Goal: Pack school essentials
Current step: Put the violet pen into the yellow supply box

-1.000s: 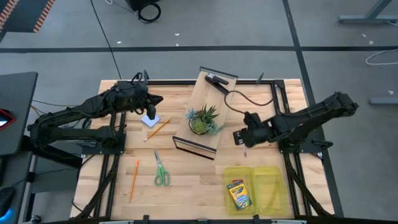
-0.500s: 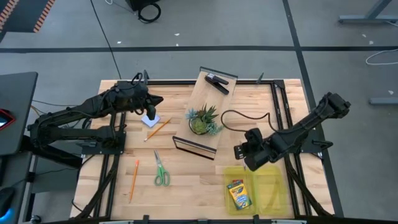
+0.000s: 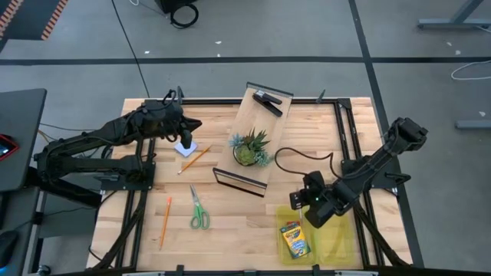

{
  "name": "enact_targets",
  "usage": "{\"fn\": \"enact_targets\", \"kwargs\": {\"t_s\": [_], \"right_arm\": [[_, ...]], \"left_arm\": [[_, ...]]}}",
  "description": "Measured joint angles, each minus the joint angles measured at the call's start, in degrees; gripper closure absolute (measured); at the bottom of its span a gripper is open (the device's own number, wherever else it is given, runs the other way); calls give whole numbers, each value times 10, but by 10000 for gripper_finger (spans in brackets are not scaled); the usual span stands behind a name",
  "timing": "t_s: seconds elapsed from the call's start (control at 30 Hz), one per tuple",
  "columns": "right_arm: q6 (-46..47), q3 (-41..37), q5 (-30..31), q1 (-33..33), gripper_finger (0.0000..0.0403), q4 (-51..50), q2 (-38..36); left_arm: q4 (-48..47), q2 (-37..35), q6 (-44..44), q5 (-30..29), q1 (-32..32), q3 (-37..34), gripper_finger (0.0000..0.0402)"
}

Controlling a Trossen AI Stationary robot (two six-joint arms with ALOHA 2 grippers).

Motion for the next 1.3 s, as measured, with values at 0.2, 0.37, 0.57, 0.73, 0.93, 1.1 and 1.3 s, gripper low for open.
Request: {"fn": "enact_targets", "kwargs": {"t_s": [0.2, 0.37, 0.57, 0.73, 0.93, 1.1, 1.3], "right_arm": [[14, 0, -19, 27, 343, -1, 2], [24, 0, -19, 44, 343, 14, 13], [34, 0, -31, 55, 342, 41, 39], [37, 0, -58, 67, 342, 75, 52], [71, 0, -71, 91, 342, 78, 66], [72, 0, -77, 96, 342, 83, 81], [63, 0, -92, 96, 342, 80, 89]], "left_arm": [[-1, 0, 0, 0, 0, 0, 355], [-1, 0, 5, 0, 0, 0, 354], [-5, 0, 14, 10, 0, 0, 362], [-5, 0, 14, 18, 0, 0, 359], [-5, 0, 15, 19, 0, 0, 357], [-5, 0, 15, 19, 0, 0, 362], [-5, 0, 14, 19, 0, 0, 358]]}}
